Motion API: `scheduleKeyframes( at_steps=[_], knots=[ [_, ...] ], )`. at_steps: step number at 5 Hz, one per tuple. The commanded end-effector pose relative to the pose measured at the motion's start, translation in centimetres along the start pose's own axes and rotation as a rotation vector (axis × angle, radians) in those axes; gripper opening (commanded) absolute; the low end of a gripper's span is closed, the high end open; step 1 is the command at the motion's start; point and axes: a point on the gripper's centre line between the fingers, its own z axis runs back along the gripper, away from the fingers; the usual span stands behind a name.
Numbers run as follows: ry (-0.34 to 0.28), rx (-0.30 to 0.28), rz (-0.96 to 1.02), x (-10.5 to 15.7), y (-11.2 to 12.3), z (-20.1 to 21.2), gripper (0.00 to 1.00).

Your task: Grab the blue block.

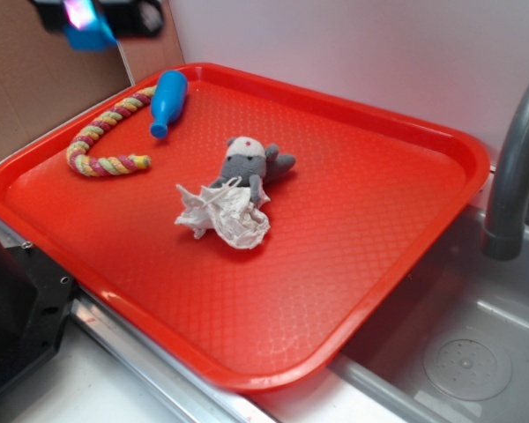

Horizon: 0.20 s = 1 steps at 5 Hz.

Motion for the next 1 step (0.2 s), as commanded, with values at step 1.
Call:
scheduleKeyframes(
  at_steps=[1],
  knots=[
    [-0.129,-0.015,-0.077,-0.64,0.04,4.47,0.0]
  ],
)
